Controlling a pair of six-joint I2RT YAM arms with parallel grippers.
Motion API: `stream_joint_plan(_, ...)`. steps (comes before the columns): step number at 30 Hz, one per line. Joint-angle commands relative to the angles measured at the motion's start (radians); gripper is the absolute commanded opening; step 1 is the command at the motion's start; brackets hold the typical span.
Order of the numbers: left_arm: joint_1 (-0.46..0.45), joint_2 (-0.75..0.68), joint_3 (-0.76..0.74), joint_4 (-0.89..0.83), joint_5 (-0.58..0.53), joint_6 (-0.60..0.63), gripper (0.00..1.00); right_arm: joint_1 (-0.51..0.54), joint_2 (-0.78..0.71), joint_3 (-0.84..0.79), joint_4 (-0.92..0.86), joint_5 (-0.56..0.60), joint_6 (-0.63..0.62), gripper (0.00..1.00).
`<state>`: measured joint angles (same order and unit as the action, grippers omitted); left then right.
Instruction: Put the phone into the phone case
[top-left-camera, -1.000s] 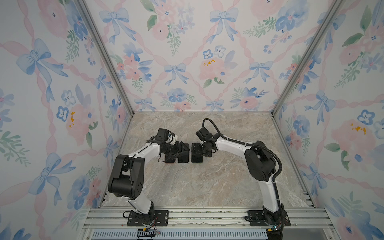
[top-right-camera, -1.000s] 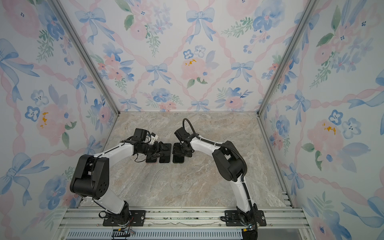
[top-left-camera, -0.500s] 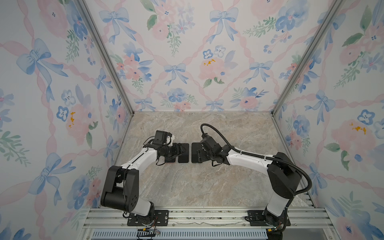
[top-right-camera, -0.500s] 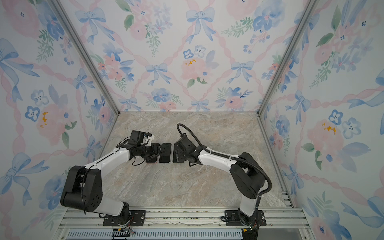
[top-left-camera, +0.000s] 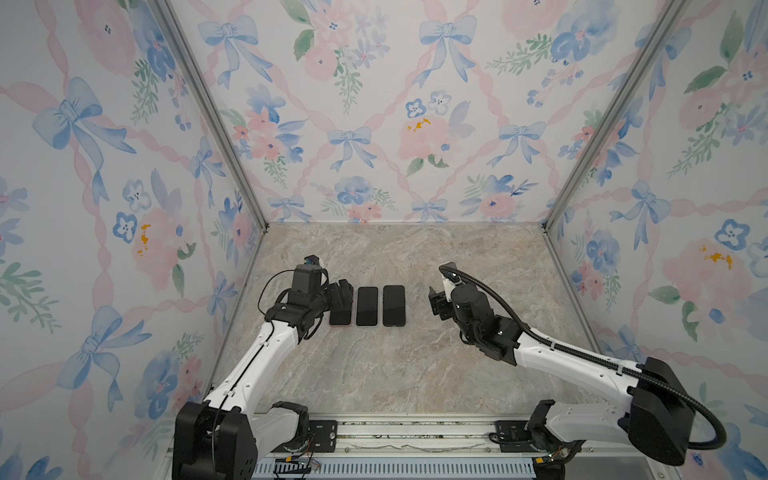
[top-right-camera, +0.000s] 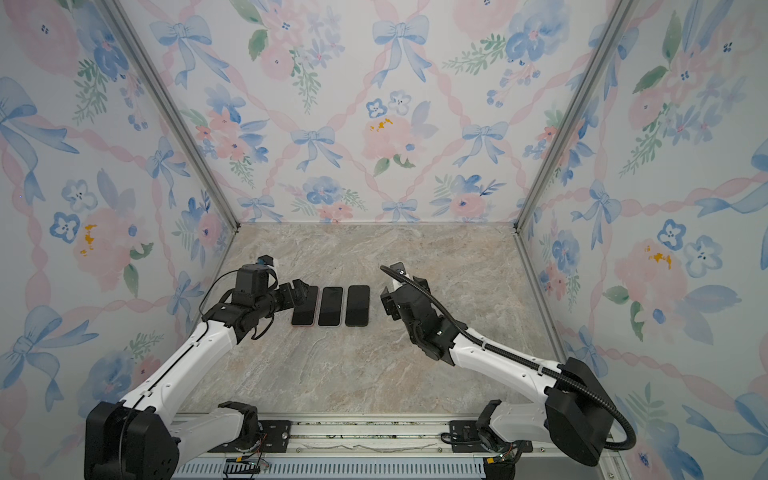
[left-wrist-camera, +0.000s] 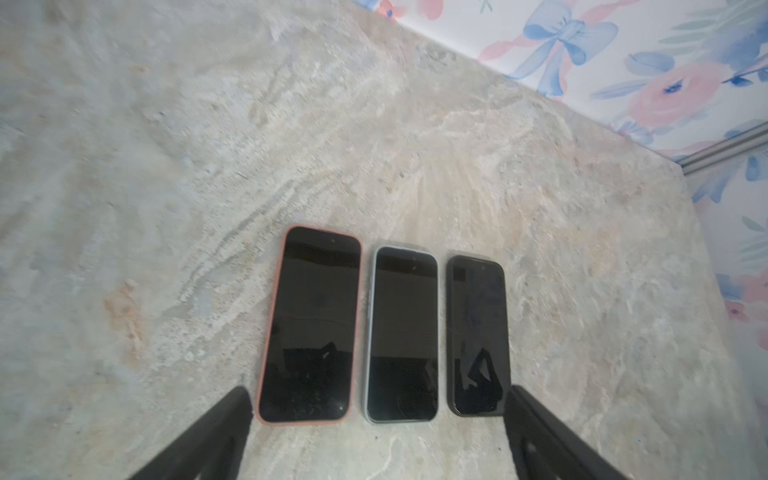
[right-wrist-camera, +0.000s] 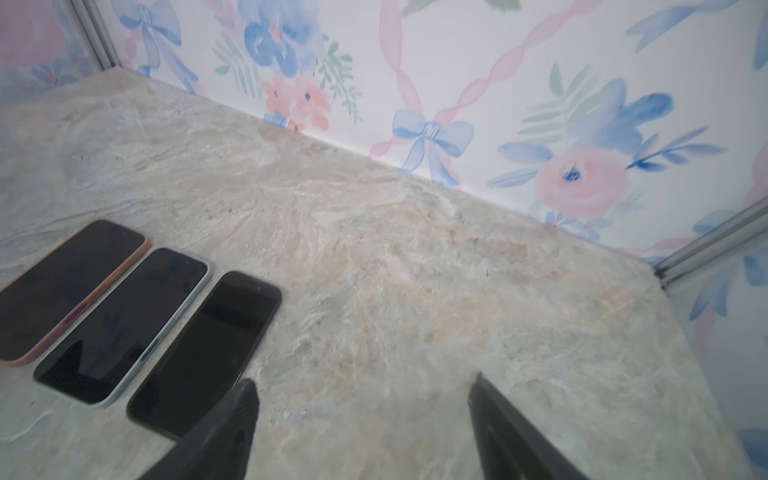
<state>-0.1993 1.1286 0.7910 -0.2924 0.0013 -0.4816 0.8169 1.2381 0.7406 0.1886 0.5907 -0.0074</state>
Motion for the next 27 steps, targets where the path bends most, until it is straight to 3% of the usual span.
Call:
stream_joint_plan(1, 0.001, -0.005, -0.047, 0.094, -0.182, 0.145, 0.98, -0.083, -0.036, -0.153, 0.271, 0.097, -0.243, 0.85)
stream_joint_plan(3, 0.009, 0.007, -0.133, 0.210, -0.199, 0.228, 0.93, -0.180, -0.068, -0.169, 0.187, 0.060, -0.211, 0.85)
stream_joint_plan(5, 0.025, 0.015, -0.214, 0.371, -0.243, 0.297, 0.87, -0.314, -0.080, -0.196, 0.154, -0.059, -0.124, 0.84)
stream_joint_plan(7, 0.039, -0.006, -0.310, 0.553, -0.214, 0.366, 0.86, -0.411, -0.061, -0.286, 0.297, -0.177, -0.130, 0.84)
stream_joint_plan(10, 0.063, -0.013, -0.482, 0.900, -0.137, 0.465, 0.90, -0.501, 0.032, -0.364, 0.535, -0.246, -0.194, 0.84)
stream_joint_plan(12, 0.133, 0.085, -0.481, 0.983, -0.060, 0.427, 0.89, -0.562, 0.125, -0.371, 0.656, -0.260, -0.178, 0.84)
stream_joint_plan(13, 0.157, 0.126, -0.479, 1.026, -0.017, 0.421, 0.87, -0.580, 0.130, -0.340, 0.562, -0.259, -0.144, 0.83)
stream_joint_plan(14, 0.172, 0.166, -0.484, 1.086, -0.002, 0.402, 0.87, -0.632, 0.141, -0.347, 0.565, -0.385, -0.125, 0.78)
stream_joint_plan(17, 0.186, 0.234, -0.473, 1.152, 0.052, 0.444, 0.87, -0.731, 0.220, -0.456, 0.849, -0.497, -0.044, 0.81)
stream_joint_plan(27, 0.239, 0.325, -0.524, 1.349, 0.118, 0.444, 0.87, -0.749, 0.286, -0.415, 0.822, -0.551, -0.042, 0.80)
